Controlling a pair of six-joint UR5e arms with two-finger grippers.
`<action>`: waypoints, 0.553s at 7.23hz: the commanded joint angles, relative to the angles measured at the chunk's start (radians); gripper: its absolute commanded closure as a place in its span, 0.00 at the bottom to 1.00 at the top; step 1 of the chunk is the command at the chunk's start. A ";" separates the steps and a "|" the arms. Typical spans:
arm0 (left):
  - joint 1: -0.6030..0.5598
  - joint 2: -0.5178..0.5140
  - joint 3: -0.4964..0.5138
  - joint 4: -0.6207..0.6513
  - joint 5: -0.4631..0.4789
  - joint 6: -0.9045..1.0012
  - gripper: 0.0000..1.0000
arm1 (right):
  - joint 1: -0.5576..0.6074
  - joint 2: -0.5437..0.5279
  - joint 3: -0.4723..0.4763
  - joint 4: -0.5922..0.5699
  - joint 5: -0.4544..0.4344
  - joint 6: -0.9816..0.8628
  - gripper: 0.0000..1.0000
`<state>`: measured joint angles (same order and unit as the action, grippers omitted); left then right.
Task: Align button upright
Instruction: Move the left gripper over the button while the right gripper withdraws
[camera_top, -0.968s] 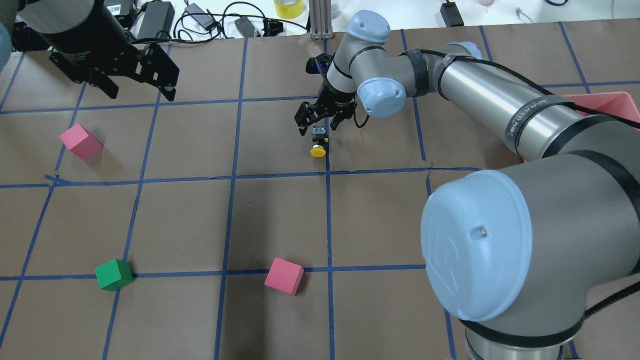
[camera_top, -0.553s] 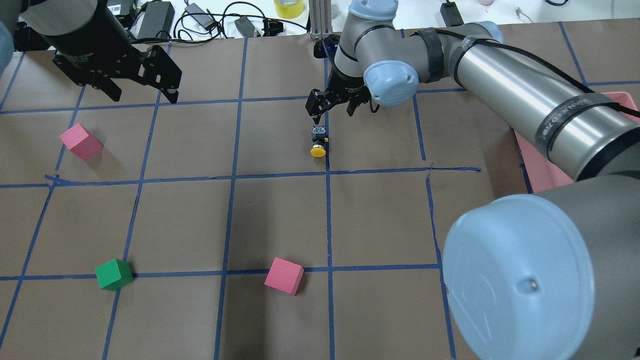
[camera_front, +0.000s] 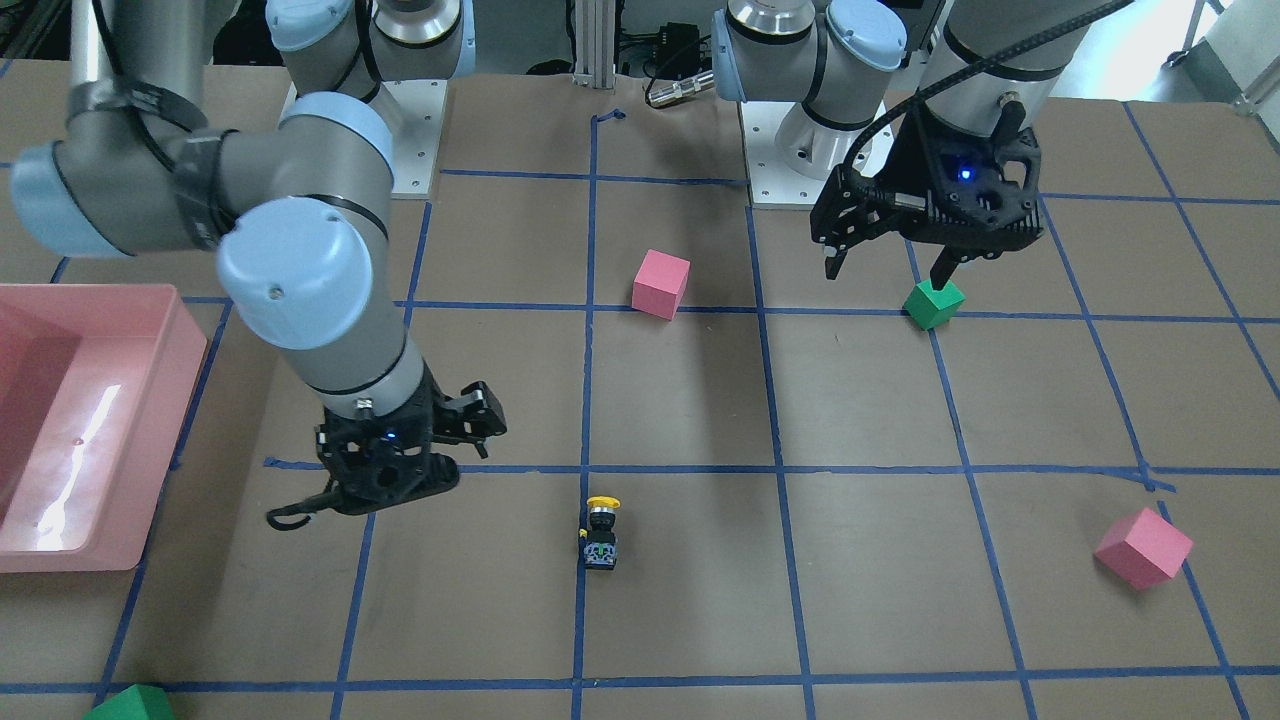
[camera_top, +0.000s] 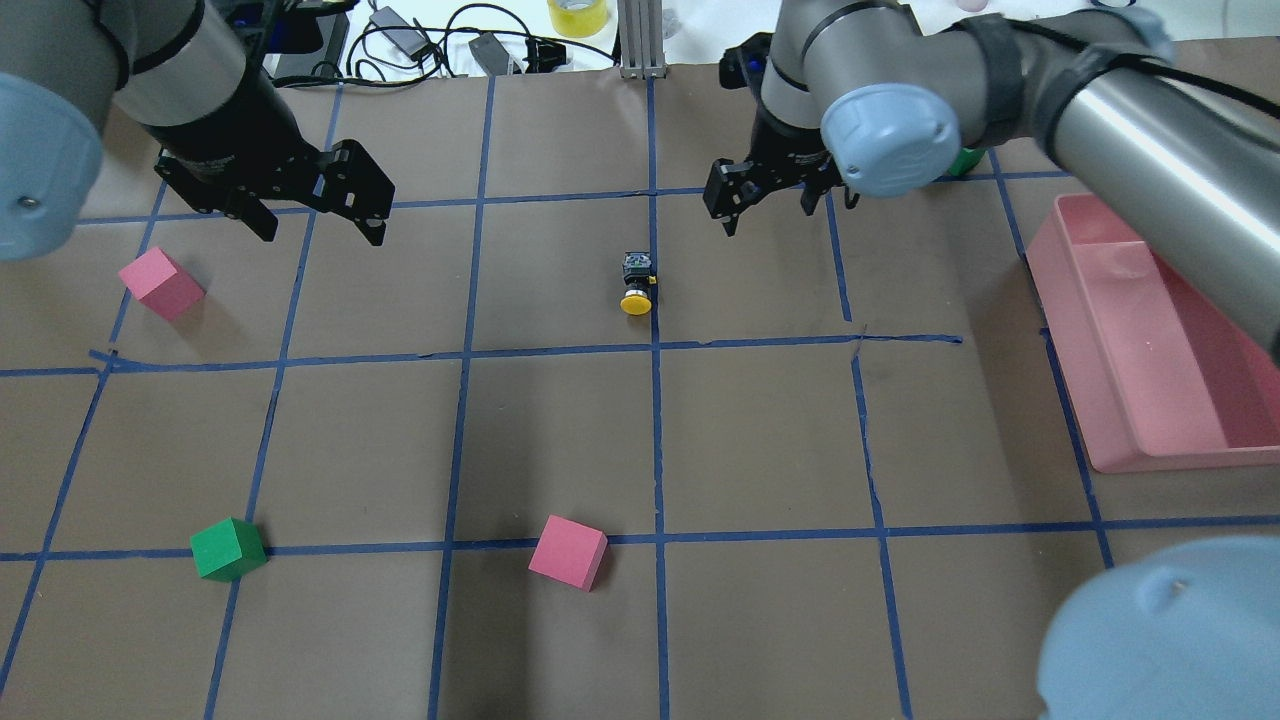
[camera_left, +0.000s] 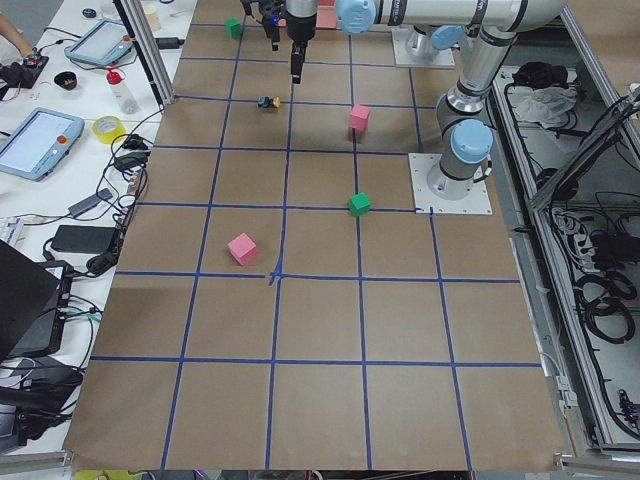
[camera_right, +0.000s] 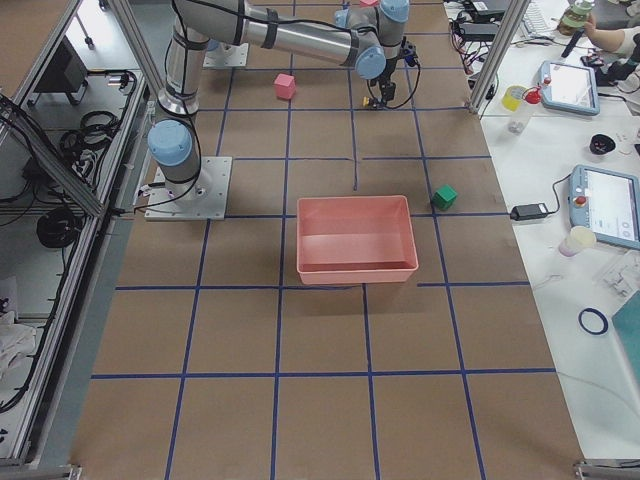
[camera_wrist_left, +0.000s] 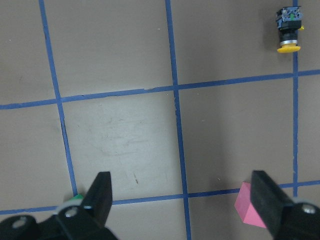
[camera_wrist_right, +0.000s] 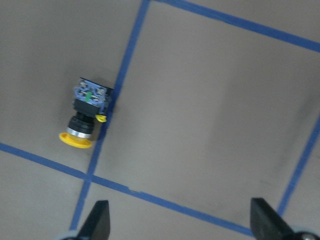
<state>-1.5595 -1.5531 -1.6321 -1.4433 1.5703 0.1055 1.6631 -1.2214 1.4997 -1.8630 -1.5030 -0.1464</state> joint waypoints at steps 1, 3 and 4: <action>-0.092 -0.019 -0.127 0.241 0.002 -0.085 0.03 | -0.127 -0.146 0.013 0.161 -0.010 0.001 0.00; -0.161 -0.050 -0.243 0.459 0.001 -0.168 0.03 | -0.181 -0.202 0.013 0.166 -0.014 0.002 0.00; -0.181 -0.067 -0.305 0.582 0.002 -0.182 0.03 | -0.186 -0.210 0.011 0.162 -0.037 0.002 0.00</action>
<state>-1.7093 -1.5985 -1.8596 -1.0110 1.5716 -0.0453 1.4942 -1.4102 1.5119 -1.7021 -1.5211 -0.1447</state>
